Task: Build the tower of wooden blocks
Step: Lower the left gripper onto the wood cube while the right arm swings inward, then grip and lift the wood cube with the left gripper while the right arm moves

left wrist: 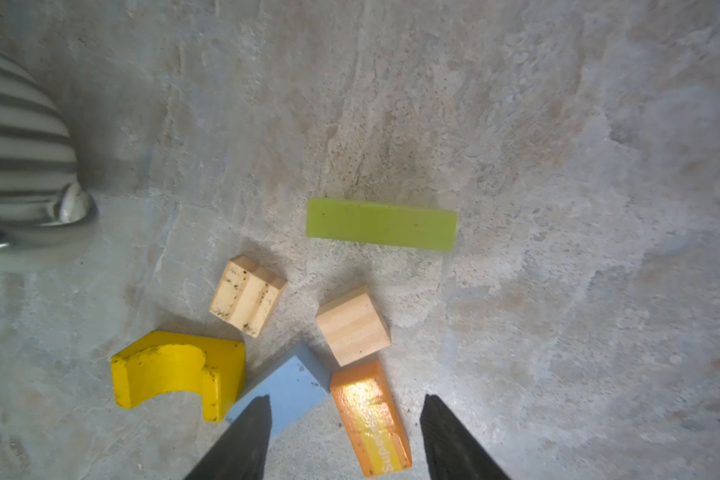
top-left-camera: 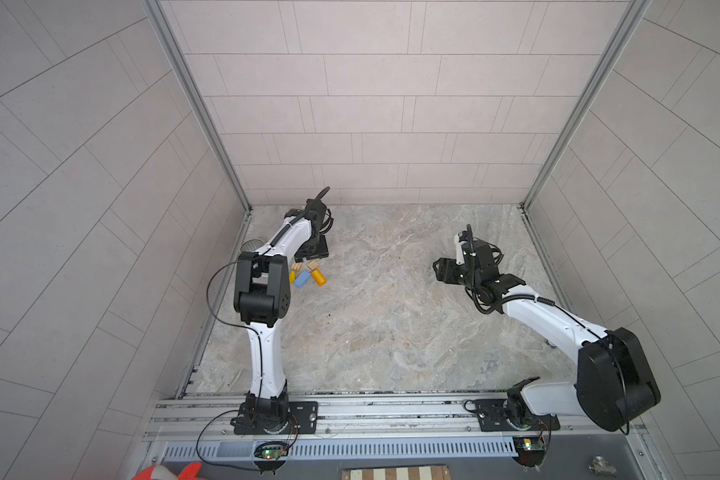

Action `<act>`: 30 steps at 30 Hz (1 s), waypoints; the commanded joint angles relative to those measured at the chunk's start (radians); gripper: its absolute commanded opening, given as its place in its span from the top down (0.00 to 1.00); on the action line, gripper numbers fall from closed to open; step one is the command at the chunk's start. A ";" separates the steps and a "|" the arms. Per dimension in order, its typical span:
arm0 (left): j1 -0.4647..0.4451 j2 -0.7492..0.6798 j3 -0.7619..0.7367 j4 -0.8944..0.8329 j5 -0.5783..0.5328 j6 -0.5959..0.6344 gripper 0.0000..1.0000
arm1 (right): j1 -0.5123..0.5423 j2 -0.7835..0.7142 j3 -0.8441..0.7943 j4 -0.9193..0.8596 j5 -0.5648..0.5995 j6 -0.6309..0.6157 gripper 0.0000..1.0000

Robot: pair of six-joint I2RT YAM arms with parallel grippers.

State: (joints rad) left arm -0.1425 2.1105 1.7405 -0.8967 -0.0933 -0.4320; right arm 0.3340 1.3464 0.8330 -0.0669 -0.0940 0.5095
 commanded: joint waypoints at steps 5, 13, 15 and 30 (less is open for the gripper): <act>0.004 0.052 0.013 0.030 -0.005 -0.080 0.38 | 0.005 0.016 -0.012 0.054 -0.009 0.035 0.27; 0.019 0.110 0.036 0.044 0.011 -0.108 0.37 | 0.007 0.038 -0.025 0.075 -0.013 0.038 0.27; 0.020 0.117 0.034 0.050 0.016 -0.115 0.37 | 0.008 0.040 -0.023 0.075 -0.013 0.040 0.28; 0.034 0.144 0.035 0.075 0.023 -0.122 0.48 | 0.017 0.050 -0.017 0.073 -0.016 0.042 0.28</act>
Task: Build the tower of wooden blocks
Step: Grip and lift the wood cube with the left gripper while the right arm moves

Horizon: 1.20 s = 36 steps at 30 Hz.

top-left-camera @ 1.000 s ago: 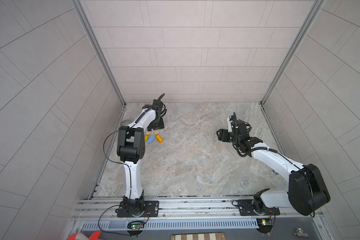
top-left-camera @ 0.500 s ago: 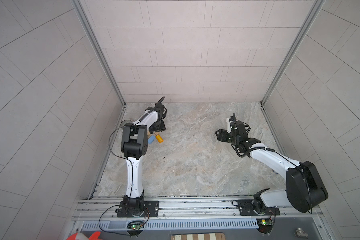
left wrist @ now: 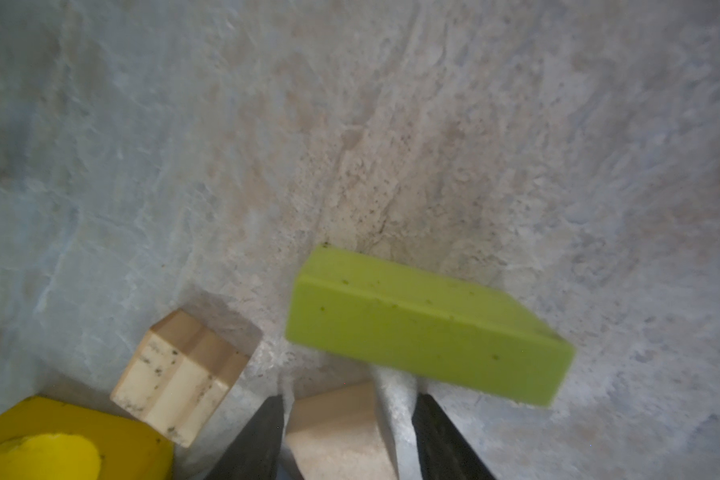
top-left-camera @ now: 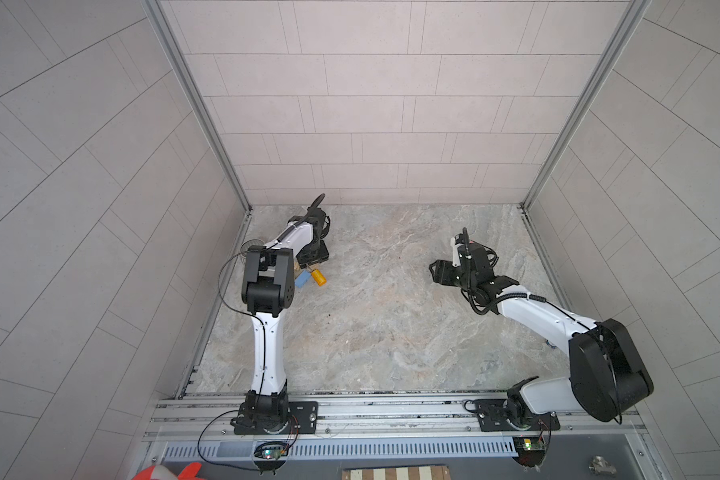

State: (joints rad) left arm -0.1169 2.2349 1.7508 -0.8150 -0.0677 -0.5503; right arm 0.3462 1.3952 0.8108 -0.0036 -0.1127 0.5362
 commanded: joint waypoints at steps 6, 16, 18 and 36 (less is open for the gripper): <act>0.007 0.012 0.027 -0.001 0.002 -0.004 0.59 | 0.007 0.001 0.005 0.010 0.001 0.015 0.29; 0.003 -0.033 0.017 -0.011 0.020 0.017 0.71 | 0.007 -0.010 0.011 -0.012 -0.001 0.013 0.29; -0.001 -0.053 0.008 -0.015 0.021 0.026 0.71 | 0.007 -0.016 0.016 -0.027 -0.001 0.013 0.29; -0.248 -0.167 0.018 -0.058 0.056 0.031 0.72 | -0.004 -0.211 -0.077 -0.196 0.068 0.009 0.28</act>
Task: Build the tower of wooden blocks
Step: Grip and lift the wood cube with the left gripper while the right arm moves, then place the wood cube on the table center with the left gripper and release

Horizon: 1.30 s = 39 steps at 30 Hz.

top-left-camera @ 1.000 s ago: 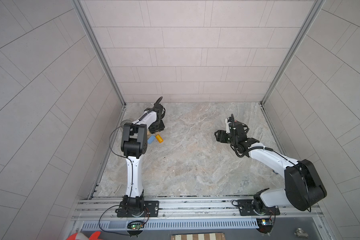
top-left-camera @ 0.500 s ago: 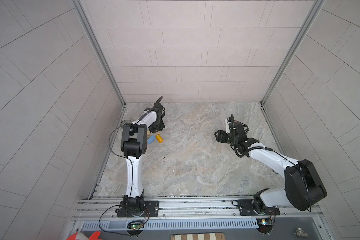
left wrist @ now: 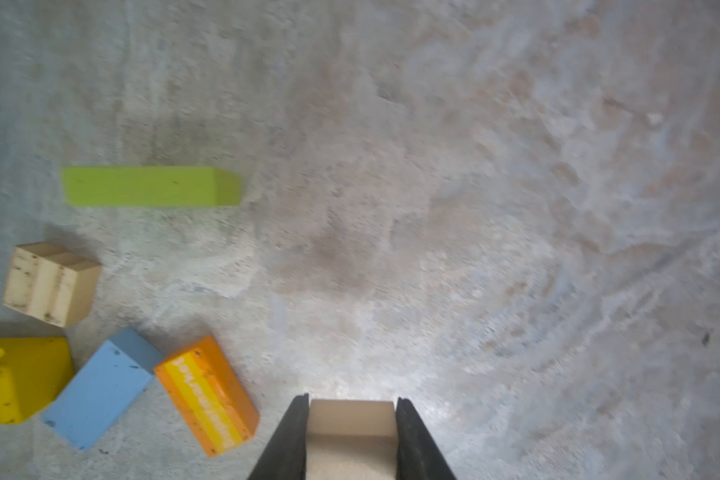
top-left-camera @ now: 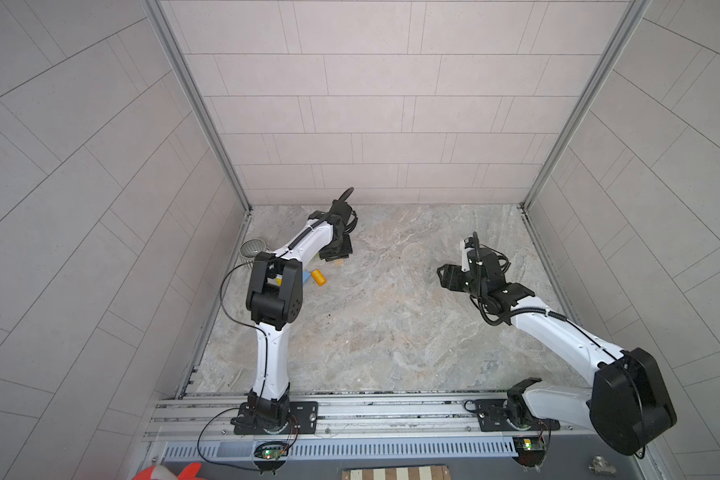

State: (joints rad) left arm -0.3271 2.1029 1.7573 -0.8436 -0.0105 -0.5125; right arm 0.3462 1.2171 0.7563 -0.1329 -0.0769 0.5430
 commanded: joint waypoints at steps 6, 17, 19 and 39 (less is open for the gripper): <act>-0.134 -0.030 -0.013 0.009 -0.025 -0.051 0.72 | -0.015 -0.081 -0.067 -0.096 0.051 0.003 0.28; -0.229 0.057 -0.015 0.052 -0.043 -0.095 0.72 | -0.054 -0.097 -0.086 -0.111 0.021 -0.015 0.28; -0.247 0.070 -0.009 0.059 -0.050 -0.101 0.72 | -0.061 -0.099 -0.090 -0.111 0.022 -0.016 0.28; -0.294 0.158 0.034 0.075 -0.069 -0.127 0.63 | -0.097 -0.068 -0.096 -0.088 -0.001 -0.020 0.27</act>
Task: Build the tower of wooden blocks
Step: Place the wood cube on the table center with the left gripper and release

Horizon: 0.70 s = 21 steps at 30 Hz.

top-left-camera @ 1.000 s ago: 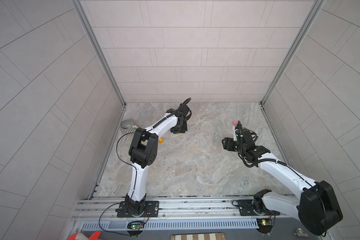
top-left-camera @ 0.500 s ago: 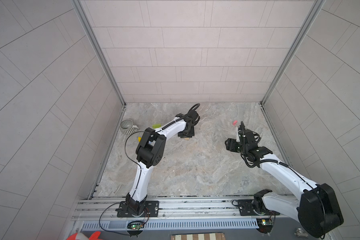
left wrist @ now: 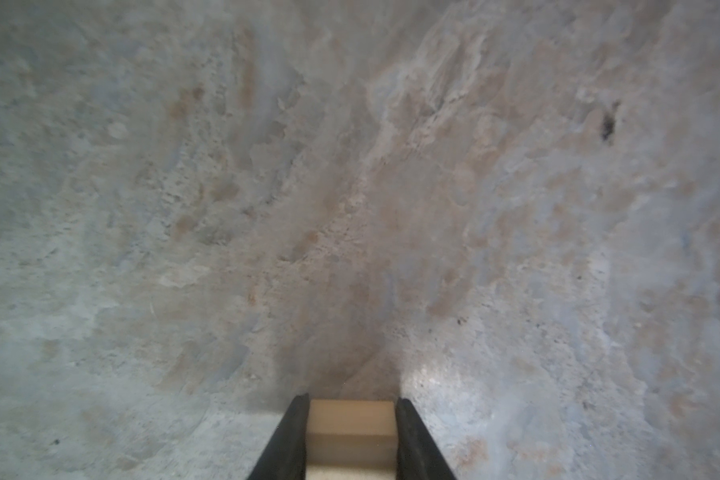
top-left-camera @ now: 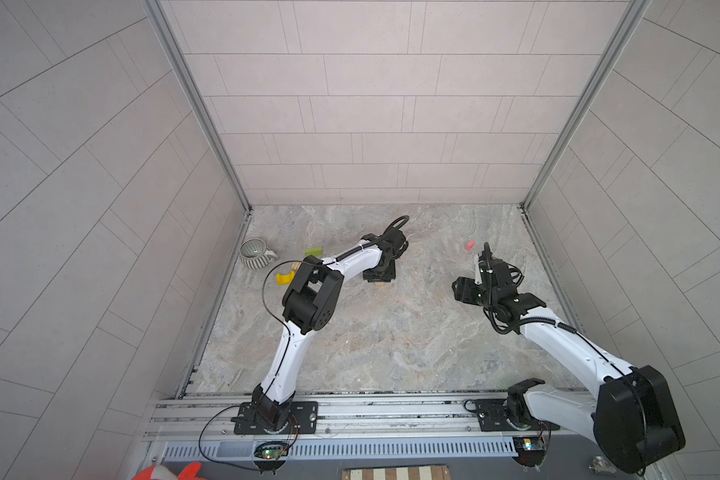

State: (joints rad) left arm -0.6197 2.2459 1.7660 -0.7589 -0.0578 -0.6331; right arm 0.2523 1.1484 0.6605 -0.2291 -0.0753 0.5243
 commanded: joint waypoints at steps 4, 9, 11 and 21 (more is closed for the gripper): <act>-0.003 0.009 0.020 -0.009 -0.022 -0.004 0.45 | -0.003 -0.004 -0.004 0.009 0.001 -0.009 0.22; -0.003 -0.039 0.010 -0.013 -0.015 0.008 0.23 | -0.012 -0.022 0.002 -0.024 0.016 -0.004 0.22; -0.003 -0.081 -0.003 -0.013 -0.019 0.021 0.12 | -0.020 -0.030 0.014 -0.050 0.030 -0.003 0.24; 0.018 -0.431 -0.274 0.085 0.037 0.054 0.00 | -0.203 -0.003 0.115 -0.172 0.009 0.035 0.33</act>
State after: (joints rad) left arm -0.6132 1.9240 1.5898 -0.7116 -0.0490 -0.5846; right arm 0.0914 1.1351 0.7372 -0.3473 -0.0631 0.5301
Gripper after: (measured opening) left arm 0.992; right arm 0.672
